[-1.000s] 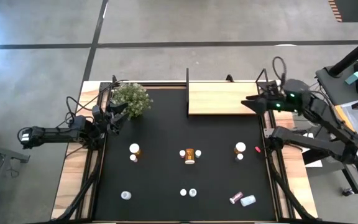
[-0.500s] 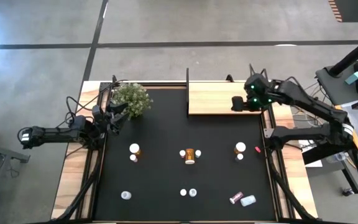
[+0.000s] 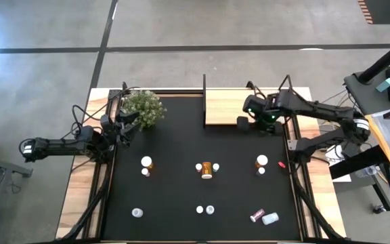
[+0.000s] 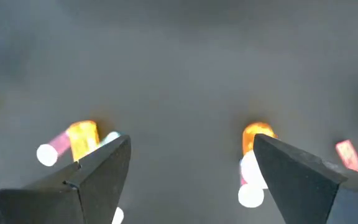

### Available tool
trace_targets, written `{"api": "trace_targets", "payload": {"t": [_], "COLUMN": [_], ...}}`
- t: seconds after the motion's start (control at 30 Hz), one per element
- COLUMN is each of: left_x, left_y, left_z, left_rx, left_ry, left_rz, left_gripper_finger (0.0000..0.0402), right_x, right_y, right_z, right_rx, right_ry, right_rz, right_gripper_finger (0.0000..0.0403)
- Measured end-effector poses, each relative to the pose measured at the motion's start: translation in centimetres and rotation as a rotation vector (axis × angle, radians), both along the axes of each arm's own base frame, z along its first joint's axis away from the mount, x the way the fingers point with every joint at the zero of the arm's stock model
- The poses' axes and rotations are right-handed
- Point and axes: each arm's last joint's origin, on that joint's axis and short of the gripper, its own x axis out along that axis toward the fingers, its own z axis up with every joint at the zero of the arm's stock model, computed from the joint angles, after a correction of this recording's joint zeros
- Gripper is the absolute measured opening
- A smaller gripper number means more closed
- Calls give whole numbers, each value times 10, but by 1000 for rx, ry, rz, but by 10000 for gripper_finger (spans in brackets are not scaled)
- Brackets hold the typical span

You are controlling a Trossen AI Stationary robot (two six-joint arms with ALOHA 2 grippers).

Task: Pick and place medicine bottles onto shelf by color
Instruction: Put the right orange pill bottle on the shelf

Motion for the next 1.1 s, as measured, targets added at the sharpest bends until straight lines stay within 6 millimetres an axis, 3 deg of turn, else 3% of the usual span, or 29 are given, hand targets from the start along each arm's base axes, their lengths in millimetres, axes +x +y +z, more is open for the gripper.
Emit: {"api": "trace_targets", "payload": {"t": [0.53,0.77,1.1], "left_x": [0,0,0], "left_y": [0,0,0], "left_z": [0,0,0], "left_rx": [0,0,0], "left_ry": [0,0,0], "left_rz": [0,0,0], "left_gripper_finger": [295,295,295], "right_x": [-10,-13,-21], "right_y": [52,79,101], "right_z": [-2,-18,-41], "right_rx": [151,153,82], "right_ry": [145,219,298], "right_rz": [-531,-708,-858], "right_gripper_finger": [329,329,329]}}
